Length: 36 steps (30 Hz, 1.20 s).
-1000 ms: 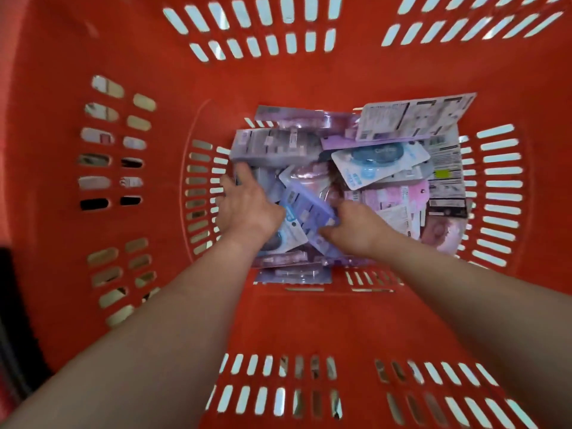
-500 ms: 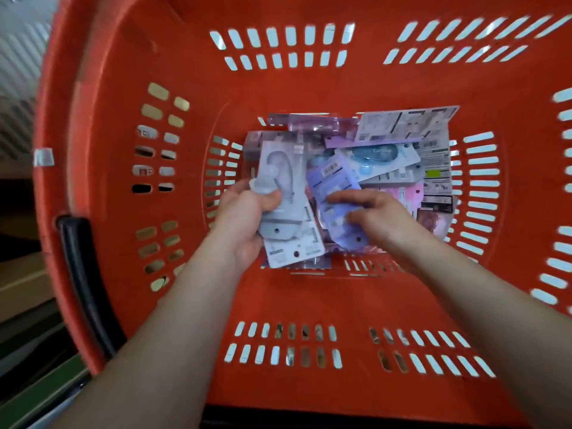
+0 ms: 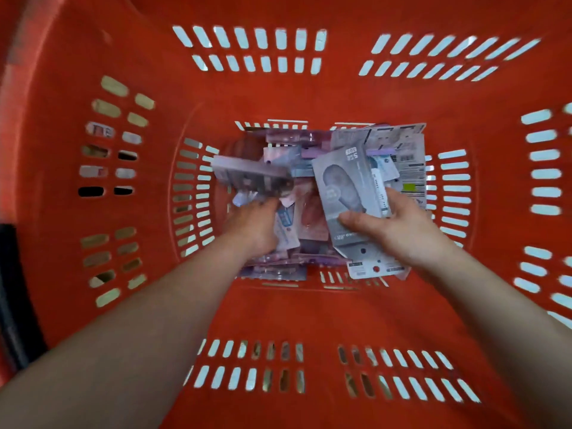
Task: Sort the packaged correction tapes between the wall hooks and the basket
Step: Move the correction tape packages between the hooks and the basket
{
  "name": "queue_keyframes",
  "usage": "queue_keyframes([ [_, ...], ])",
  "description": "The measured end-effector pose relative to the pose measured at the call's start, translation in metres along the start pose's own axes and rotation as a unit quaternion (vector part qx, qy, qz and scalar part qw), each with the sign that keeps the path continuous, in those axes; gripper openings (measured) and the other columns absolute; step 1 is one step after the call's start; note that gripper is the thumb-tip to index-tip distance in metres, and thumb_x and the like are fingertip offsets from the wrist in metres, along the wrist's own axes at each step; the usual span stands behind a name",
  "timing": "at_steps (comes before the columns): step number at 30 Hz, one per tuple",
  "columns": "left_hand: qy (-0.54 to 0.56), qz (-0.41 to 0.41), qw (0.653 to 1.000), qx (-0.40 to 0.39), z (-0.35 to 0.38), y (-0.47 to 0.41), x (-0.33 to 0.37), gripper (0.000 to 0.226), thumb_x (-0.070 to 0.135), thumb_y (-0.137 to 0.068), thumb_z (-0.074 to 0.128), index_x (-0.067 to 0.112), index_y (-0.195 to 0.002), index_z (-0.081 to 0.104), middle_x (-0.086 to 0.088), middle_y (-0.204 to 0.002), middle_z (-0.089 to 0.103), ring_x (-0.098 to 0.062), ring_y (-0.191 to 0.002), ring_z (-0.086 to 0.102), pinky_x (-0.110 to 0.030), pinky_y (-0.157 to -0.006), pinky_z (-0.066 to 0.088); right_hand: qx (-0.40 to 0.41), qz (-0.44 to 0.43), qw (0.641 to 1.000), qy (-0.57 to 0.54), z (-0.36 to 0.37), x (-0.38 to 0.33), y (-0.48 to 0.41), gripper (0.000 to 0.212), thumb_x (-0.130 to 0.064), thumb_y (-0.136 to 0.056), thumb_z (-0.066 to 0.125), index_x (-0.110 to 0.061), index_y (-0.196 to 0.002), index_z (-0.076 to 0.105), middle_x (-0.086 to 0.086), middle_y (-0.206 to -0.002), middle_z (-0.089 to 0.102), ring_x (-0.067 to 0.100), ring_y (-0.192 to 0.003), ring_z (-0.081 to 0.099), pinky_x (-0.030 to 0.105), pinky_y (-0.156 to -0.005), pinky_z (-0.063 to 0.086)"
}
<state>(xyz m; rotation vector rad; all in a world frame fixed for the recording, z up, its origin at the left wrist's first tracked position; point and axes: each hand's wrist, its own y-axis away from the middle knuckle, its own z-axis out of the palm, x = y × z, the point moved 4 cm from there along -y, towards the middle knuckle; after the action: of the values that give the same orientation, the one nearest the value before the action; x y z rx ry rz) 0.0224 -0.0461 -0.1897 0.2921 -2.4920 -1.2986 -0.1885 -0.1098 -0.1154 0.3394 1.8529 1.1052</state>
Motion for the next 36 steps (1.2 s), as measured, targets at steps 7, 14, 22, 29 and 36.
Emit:
queue_keyframes([
  [7,0.029,-0.082,0.993,0.081,0.001,0.022,-0.011,0.026,0.034,-0.088,0.068,0.025,-0.111,0.064,-0.003,-0.109,0.069,-0.029,-0.107,0.062,-0.038,-0.084,0.036,0.005,-0.004,1.000,0.010,0.000,-0.006,0.013,0.082,-0.048,-0.066,0.084,-0.055,-0.132,0.036,-0.004,-0.142,0.048,0.024,-0.125,0.054,0.051,-0.103,0.048],
  [14,0.785,-0.064,0.616,0.030,-0.086,0.118,0.033,0.038,0.014,-0.078,0.071,0.008,-0.115,0.064,-0.012,-0.108,0.074,-0.027,-0.089,0.073,-0.044,-0.074,0.062,-0.008,-0.060,0.995,-0.082,-0.013,-0.053,0.058,0.087,-0.038,-0.073,0.079,-0.078,-0.129,0.027,-0.018,-0.156,0.035,0.020,-0.133,0.051,0.053,-0.105,0.047],
  [22,0.829,-0.049,0.555,0.051,-0.162,0.256,0.106,0.045,0.022,-0.080,0.066,0.008,-0.122,0.063,-0.016,-0.112,0.072,-0.036,-0.104,0.069,-0.054,-0.090,0.055,-0.008,-0.136,0.986,-0.098,-0.016,-0.160,0.163,0.068,-0.019,-0.091,0.055,-0.055,-0.144,0.032,-0.027,-0.137,0.051,-0.003,-0.117,0.059,0.030,-0.094,0.054],
  [29,0.828,-0.031,0.546,0.120,-0.234,0.363,0.141,0.034,0.014,-0.090,0.062,0.013,-0.124,0.062,-0.011,-0.111,0.074,-0.033,-0.102,0.071,-0.051,-0.088,0.057,-0.045,-0.165,0.976,-0.131,-0.033,-0.242,0.279,0.062,-0.051,-0.088,0.062,-0.049,-0.142,0.033,-0.034,-0.123,0.059,-0.010,-0.108,0.061,0.013,-0.079,0.053],
  [36,0.825,-0.010,0.541,0.164,-0.287,0.472,0.173,0.035,0.026,-0.081,0.065,0.012,-0.113,0.066,-0.011,-0.102,0.076,-0.026,-0.088,0.074,-0.038,-0.071,0.061,-0.116,-0.172,0.970,-0.130,-0.068,-0.301,0.376,0.066,-0.026,-0.078,0.076,-0.043,-0.134,0.046,-0.012,-0.119,0.069,0.015,-0.106,0.070,0.038,-0.083,0.061],
])
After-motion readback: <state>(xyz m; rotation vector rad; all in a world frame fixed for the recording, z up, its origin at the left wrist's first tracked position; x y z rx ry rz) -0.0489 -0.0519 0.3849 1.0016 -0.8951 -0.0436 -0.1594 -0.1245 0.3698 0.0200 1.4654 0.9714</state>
